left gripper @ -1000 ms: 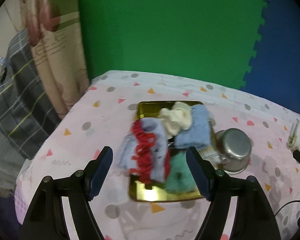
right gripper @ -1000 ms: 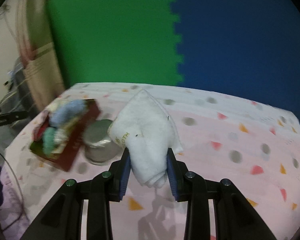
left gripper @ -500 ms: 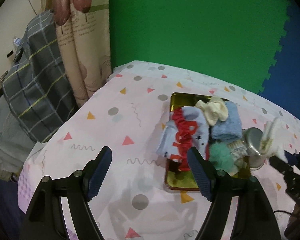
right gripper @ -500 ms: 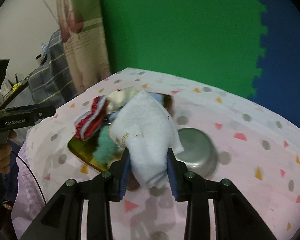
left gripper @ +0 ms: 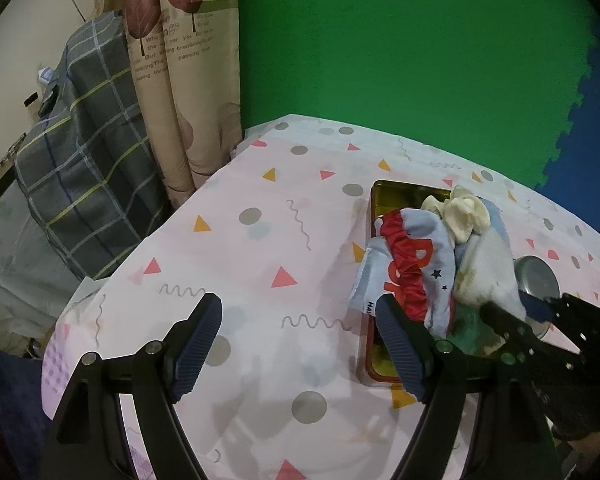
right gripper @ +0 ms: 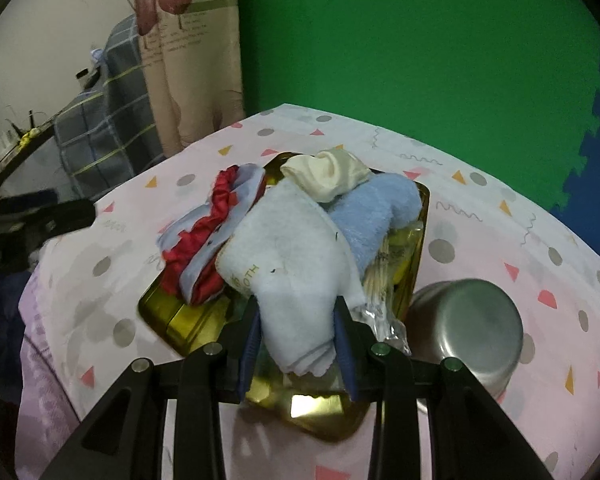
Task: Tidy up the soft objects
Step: 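Carry the white cloth into the gold tin and open the right gripper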
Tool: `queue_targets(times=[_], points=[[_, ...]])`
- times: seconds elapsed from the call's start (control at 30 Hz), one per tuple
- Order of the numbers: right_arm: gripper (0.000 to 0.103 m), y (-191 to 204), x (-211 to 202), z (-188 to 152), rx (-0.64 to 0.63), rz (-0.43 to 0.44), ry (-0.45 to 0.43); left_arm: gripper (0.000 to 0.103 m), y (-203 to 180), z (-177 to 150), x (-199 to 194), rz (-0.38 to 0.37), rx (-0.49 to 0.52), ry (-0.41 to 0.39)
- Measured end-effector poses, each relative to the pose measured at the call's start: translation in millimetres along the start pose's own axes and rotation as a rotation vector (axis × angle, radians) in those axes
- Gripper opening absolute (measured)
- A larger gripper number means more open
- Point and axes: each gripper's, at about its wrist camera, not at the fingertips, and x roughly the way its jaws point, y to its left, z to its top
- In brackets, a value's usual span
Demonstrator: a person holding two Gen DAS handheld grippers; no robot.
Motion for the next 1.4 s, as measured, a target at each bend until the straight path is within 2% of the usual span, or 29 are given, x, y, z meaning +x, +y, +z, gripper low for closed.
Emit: queue_targets(times=[0.17,0.27,0.43,0.6,1.4], points=[[0.035,1,18,8,0.021,-0.028,0.01,0.077,0,-1,3,-0.013,-0.016,0.008],[0.039,2,21,8,0.023,-0.031,0.011,0.077,0,-1,3,-0.011,-0.016,0.007],[0.056,3,17,8,0.039,-0.037,0.008,0.078,0,-1,3,-0.009,-0.013,0.009],[0.064,1,5,7,0.052,-0.051,-0.014,0.078,-7,-4,-1,-0.001,-0.005,0.013],[0.064,3,-64,-28,0.106,-0.078,-0.024,0.078,-40,-13,-15,-0.024,-0.005,0.026]])
